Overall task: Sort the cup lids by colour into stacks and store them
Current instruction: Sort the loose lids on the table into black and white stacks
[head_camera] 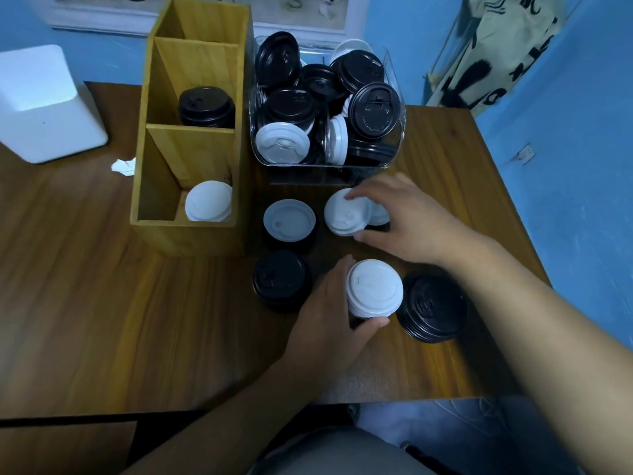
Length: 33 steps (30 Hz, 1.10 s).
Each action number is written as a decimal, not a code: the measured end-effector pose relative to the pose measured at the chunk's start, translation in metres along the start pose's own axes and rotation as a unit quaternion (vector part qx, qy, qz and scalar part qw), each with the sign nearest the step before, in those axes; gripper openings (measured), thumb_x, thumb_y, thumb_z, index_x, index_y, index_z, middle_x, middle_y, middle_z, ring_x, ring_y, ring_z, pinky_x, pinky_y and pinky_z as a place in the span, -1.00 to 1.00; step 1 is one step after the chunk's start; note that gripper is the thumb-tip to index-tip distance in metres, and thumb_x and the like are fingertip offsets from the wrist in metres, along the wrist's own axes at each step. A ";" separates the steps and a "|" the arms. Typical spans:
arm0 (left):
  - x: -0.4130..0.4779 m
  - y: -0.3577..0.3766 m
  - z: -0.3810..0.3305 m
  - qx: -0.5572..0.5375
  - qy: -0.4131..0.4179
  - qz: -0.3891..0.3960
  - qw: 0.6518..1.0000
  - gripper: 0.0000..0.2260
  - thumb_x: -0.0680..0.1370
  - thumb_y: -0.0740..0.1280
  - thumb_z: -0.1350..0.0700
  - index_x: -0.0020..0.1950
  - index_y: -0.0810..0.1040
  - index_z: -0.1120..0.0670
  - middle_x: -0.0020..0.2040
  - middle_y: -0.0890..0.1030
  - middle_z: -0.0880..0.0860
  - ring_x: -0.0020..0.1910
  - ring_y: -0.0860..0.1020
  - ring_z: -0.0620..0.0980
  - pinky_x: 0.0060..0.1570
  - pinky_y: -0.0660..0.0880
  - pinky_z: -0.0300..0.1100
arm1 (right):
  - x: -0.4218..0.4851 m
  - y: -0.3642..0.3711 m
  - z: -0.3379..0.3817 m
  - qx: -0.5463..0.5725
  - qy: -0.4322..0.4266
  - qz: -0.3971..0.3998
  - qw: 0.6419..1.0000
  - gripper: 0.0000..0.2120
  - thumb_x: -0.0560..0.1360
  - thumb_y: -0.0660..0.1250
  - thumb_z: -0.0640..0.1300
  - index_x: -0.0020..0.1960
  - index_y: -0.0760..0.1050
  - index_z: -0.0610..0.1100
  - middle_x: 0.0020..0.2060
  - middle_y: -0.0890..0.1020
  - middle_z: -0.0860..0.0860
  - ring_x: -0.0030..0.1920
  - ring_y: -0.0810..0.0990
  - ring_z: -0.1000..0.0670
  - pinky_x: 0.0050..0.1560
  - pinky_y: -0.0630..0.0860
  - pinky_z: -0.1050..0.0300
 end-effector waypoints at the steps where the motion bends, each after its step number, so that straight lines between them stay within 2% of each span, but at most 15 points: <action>1: 0.000 0.000 0.000 0.000 -0.004 0.003 1.000 -0.11 0.41 0.58 -0.11 0.60 0.19 0.02 0.50 0.38 -0.09 0.44 0.25 -0.29 0.38 0.06 -0.54 | 0.011 0.004 0.000 -0.031 -0.014 0.025 0.999 -0.39 0.44 0.52 0.03 0.45 0.42 0.05 0.37 0.48 0.03 0.36 0.38 -0.04 0.35 0.41 -0.10; 3: -0.001 0.000 0.001 0.004 -0.006 0.007 1.000 -0.11 0.41 0.57 -0.12 0.60 0.18 0.00 0.50 0.37 -0.10 0.41 0.22 -0.34 0.34 0.03 -0.58 | 0.030 0.014 0.000 -0.093 -0.025 0.095 0.991 -0.32 0.46 0.48 -0.04 0.53 0.32 0.10 0.49 0.38 0.05 0.48 0.26 -0.08 0.39 0.36 -0.18; 5: 0.000 0.000 0.001 0.004 -0.007 0.010 1.000 -0.11 0.41 0.57 -0.13 0.60 0.16 -0.02 0.50 0.35 -0.12 0.40 0.18 -0.38 0.32 0.02 -0.60 | 0.043 0.020 -0.001 -0.156 -0.015 0.149 0.976 -0.31 0.49 0.42 -0.04 0.56 0.24 0.14 0.51 0.33 0.09 0.50 0.21 -0.06 0.38 0.32 -0.15; 7: 0.000 0.000 0.002 0.003 -0.007 0.013 1.000 -0.11 0.42 0.56 -0.13 0.61 0.15 -0.03 0.51 0.34 -0.14 0.39 0.16 -0.41 0.30 0.00 -0.62 | 0.049 0.021 0.002 -0.198 -0.011 0.164 0.966 -0.33 0.51 0.41 0.02 0.55 0.24 0.15 0.49 0.35 0.08 0.48 0.23 -0.06 0.37 0.29 -0.15; 9: 0.000 0.000 0.002 0.005 -0.005 0.014 1.000 -0.11 0.42 0.56 -0.14 0.61 0.14 -0.03 0.52 0.33 -0.13 0.39 0.15 -0.42 0.30 0.00 -0.62 | 0.049 0.017 0.004 -0.195 -0.011 0.149 0.969 -0.36 0.50 0.42 0.10 0.52 0.28 0.15 0.45 0.39 0.07 0.44 0.26 -0.07 0.39 0.27 -0.16; 12: 0.000 0.000 0.003 0.002 -0.005 0.014 1.000 -0.10 0.41 0.56 -0.14 0.61 0.15 -0.02 0.51 0.33 -0.13 0.40 0.15 -0.41 0.32 0.00 -0.62 | 0.026 -0.001 -0.004 -0.072 0.023 0.078 0.994 -0.29 0.39 0.46 0.23 0.48 0.33 0.14 0.37 0.46 0.07 0.39 0.35 -0.07 0.40 0.31 -0.12; 14: 0.000 0.000 0.003 -0.001 -0.006 0.011 1.000 -0.10 0.41 0.57 -0.13 0.61 0.15 -0.02 0.52 0.33 -0.14 0.40 0.16 -0.40 0.32 0.01 -0.61 | -0.002 -0.015 -0.017 -0.013 0.055 0.019 0.998 -0.27 0.36 0.45 0.30 0.46 0.37 0.11 0.29 0.50 0.07 0.31 0.44 -0.04 0.34 0.37 0.00; 16: 0.000 0.000 0.003 0.001 -0.004 0.006 1.000 -0.10 0.41 0.57 -0.13 0.61 0.17 -0.02 0.50 0.33 -0.16 0.40 0.16 -0.40 0.32 0.01 -0.61 | -0.032 -0.021 -0.040 0.001 0.132 -0.007 0.991 -0.30 0.37 0.49 0.27 0.43 0.40 0.10 0.20 0.52 0.08 0.21 0.48 0.02 0.22 0.38 0.13; 19: 0.000 0.002 0.005 0.011 -0.006 0.001 1.000 -0.11 0.39 0.58 -0.14 0.60 0.19 -0.02 0.45 0.29 -0.23 0.39 0.15 -0.41 0.32 0.00 -0.62 | -0.068 -0.012 -0.071 -0.012 0.266 0.021 0.964 -0.31 0.38 0.49 0.30 0.41 0.39 0.09 0.15 0.51 0.06 0.12 0.48 0.02 0.09 0.42 0.10; 23: 0.001 0.003 0.007 0.014 -0.017 0.007 1.000 -0.10 0.39 0.57 -0.15 0.60 0.18 -0.03 0.49 0.33 -0.17 0.38 0.14 -0.42 0.29 -0.01 -0.64 | -0.083 0.008 -0.089 -0.056 0.377 0.048 0.923 -0.21 0.33 0.40 0.47 0.38 0.37 0.03 0.17 0.49 -0.05 0.12 0.55 -0.12 -0.02 0.46 0.03; 26: 0.002 0.004 0.006 0.012 -0.022 0.013 1.000 -0.10 0.40 0.56 -0.16 0.60 0.16 -0.06 0.50 0.30 -0.18 0.36 0.12 -0.43 0.23 -0.03 -0.67 | -0.085 0.013 -0.093 -0.070 0.406 0.058 0.909 -0.08 0.29 0.25 0.61 0.41 0.35 -0.01 0.24 0.53 -0.11 0.18 0.56 -0.19 0.06 0.54 -0.06; 28: 0.002 0.004 0.006 0.011 -0.022 0.013 1.000 -0.10 0.39 0.57 -0.16 0.60 0.16 -0.06 0.51 0.30 -0.17 0.36 0.12 -0.42 0.22 -0.04 -0.69 | -0.087 0.010 -0.094 -0.042 0.384 0.048 0.921 -0.04 0.27 0.16 0.64 0.44 0.35 0.01 0.26 0.52 -0.10 0.25 0.53 -0.17 0.17 0.52 -0.09; 30: 0.002 0.004 0.006 0.009 -0.022 0.013 1.000 -0.10 0.39 0.58 -0.15 0.60 0.17 -0.05 0.50 0.30 -0.19 0.37 0.13 -0.41 0.23 -0.03 -0.69 | -0.087 0.003 -0.094 -0.010 0.331 0.053 0.942 -0.13 0.34 0.27 0.53 0.50 0.32 0.08 0.32 0.46 -0.03 0.35 0.43 -0.13 0.32 0.44 -0.10; 33: 0.002 0.004 0.007 0.010 -0.018 0.009 1.000 -0.10 0.38 0.58 -0.15 0.60 0.18 -0.03 0.43 0.28 -0.25 0.36 0.14 -0.42 0.24 -0.02 -0.68 | -0.084 0.002 -0.095 0.006 0.257 0.131 0.958 -0.22 0.43 0.53 0.13 0.56 0.28 0.11 0.45 0.36 0.07 0.47 0.27 -0.07 0.47 0.27 -0.07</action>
Point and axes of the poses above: each hand's wrist, its own x-axis towards the middle knuckle, its own y-axis out of the palm, z = x × y, the point moved 6 cm from there along x, towards the middle knuckle
